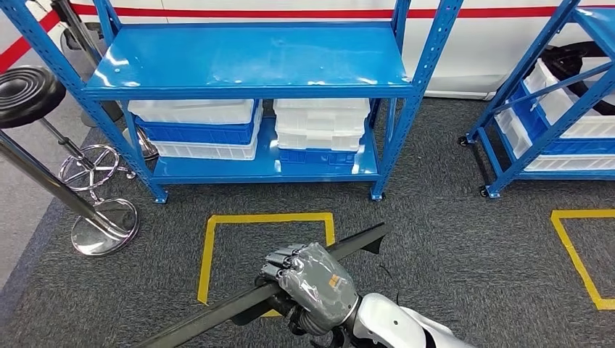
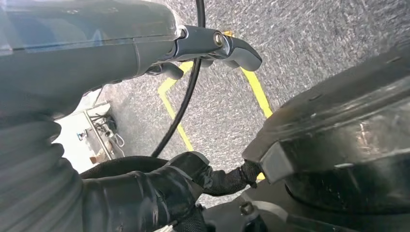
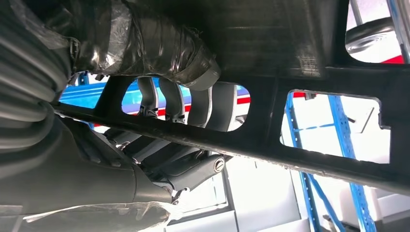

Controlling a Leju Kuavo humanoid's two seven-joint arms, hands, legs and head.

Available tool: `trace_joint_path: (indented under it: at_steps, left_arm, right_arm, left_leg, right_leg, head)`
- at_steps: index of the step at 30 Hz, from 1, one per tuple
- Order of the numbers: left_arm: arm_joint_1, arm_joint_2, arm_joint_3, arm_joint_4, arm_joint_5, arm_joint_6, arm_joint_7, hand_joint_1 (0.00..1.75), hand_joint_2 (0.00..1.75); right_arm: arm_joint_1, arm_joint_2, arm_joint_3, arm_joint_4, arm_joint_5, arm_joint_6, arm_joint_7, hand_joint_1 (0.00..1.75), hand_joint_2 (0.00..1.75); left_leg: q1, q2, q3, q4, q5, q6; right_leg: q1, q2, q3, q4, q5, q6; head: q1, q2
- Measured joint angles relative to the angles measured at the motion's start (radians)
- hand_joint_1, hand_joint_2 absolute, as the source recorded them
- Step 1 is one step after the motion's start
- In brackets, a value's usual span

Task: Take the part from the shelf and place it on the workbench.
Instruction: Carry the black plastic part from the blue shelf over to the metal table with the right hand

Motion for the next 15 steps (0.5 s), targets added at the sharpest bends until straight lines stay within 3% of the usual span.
trace_joint_path:
  at_steps: [2, 4, 5, 6, 8, 9, 10, 12, 13, 14, 15]
  left_arm:
    - [0.000, -0.004, 0.000, 0.005, 0.000, 0.000, 0.000, 0.00, 1.75]
    - [-0.001, -0.005, 0.000, 0.010, 0.000, -0.001, 0.000, 0.00, 1.75]
    - [-0.001, -0.006, 0.000, 0.012, 0.001, -0.002, 0.000, 0.00, 1.75]
    - [-0.002, -0.007, 0.001, 0.015, 0.001, -0.004, 0.000, 0.00, 1.75]
    - [-0.004, -0.009, 0.001, 0.024, 0.001, -0.010, -0.003, 0.00, 1.75]
    - [-0.006, -0.010, 0.000, 0.030, 0.000, -0.015, -0.007, 0.00, 1.75]
    - [-0.007, -0.011, 0.000, 0.036, -0.002, -0.020, -0.012, 0.00, 1.75]
    - [-0.010, -0.016, 0.000, 0.056, -0.007, -0.029, -0.025, 0.00, 1.75]
    - [-0.012, -0.019, 0.000, 0.067, -0.009, -0.031, -0.027, 0.00, 1.75]
    - [-0.015, -0.024, -0.001, 0.078, -0.011, -0.030, -0.026, 0.00, 1.75]
    - [-0.018, -0.029, -0.001, 0.088, -0.011, -0.026, -0.022, 0.00, 1.75]
  right_arm:
    - [-0.001, 0.000, -0.003, -0.001, 0.000, 0.000, 0.000, 1.75, 1.75]
    - [-0.002, 0.000, -0.004, -0.002, 0.000, 0.000, -0.001, 1.75, 1.75]
    - [-0.003, 0.001, -0.005, -0.002, -0.001, 0.000, -0.002, 1.75, 1.75]
    - [-0.003, 0.002, -0.006, -0.002, -0.001, 0.001, -0.003, 1.75, 1.75]
    - [-0.002, 0.004, -0.008, -0.002, -0.002, 0.002, -0.007, 1.75, 1.75]
    - [-0.001, 0.005, -0.010, -0.002, -0.002, 0.002, -0.008, 1.75, 1.75]
    - [0.001, 0.006, -0.011, -0.002, -0.001, 0.003, -0.009, 1.75, 1.75]
    - [0.006, 0.006, -0.015, -0.001, 0.000, 0.005, -0.010, 1.75, 1.75]
    - [0.008, 0.006, -0.018, -0.002, 0.002, 0.006, -0.011, 1.75, 1.75]
    - [0.009, 0.006, -0.021, -0.002, 0.004, 0.009, -0.011, 1.75, 1.75]
    - [0.011, 0.006, -0.024, -0.002, 0.007, 0.011, -0.011, 1.75, 1.75]
  left_leg:
    - [0.004, 0.000, -0.003, -0.004, 0.016, -0.012]
    - [0.004, -0.003, -0.006, -0.010, 0.021, -0.024]
    - [0.003, -0.006, -0.013, 0.002, 0.001, -0.029]
    - [0.002, -0.009, -0.024, 0.031, -0.036, -0.034]
    - [0.009, -0.012, -0.053, 0.138, -0.133, -0.044]
    - [0.013, -0.012, -0.063, 0.197, -0.163, -0.050]
    - [0.017, -0.012, -0.065, 0.238, -0.168, -0.055]
    - [0.026, -0.011, -0.026, 0.233, -0.113, -0.067]
    - [0.031, -0.012, 0.016, 0.184, -0.081, -0.072]
    - [0.033, -0.013, 0.067, 0.117, -0.072, -0.077]
    - [0.032, -0.015, 0.111, 0.050, -0.081, -0.074]
  right_leg:
    - [0.007, 0.000, 0.028, -0.053, -0.003, -0.008]
    - [0.002, -0.003, 0.020, -0.071, 0.021, -0.015]
    - [-0.003, -0.006, 0.014, -0.082, 0.035, -0.020]
    - [-0.009, -0.009, 0.005, -0.090, 0.049, -0.023]
    - [-0.011, -0.010, -0.019, -0.091, 0.073, -0.025]
    - [-0.012, -0.010, -0.035, -0.089, 0.082, -0.022]
    - [-0.014, -0.010, -0.052, -0.085, 0.090, -0.019]
    - [-0.020, -0.011, -0.085, -0.074, 0.104, -0.008]
    - [-0.024, -0.011, -0.100, -0.066, 0.111, -0.001]
    - [-0.026, -0.011, -0.113, -0.057, 0.117, 0.006]
    - [-0.027, -0.010, -0.123, -0.050, 0.122, 0.014]
  head:
    - [0.001, 0.000]
    - [0.001, 0.000]
    - [0.001, 0.000]
    - [0.001, 0.000]
    - [0.000, 0.000]
    - [0.000, 0.000]
    - [0.000, 0.000]
    - [0.000, 0.000]
    - [0.000, 0.000]
    - [0.000, 0.000]
    - [0.000, 0.000]
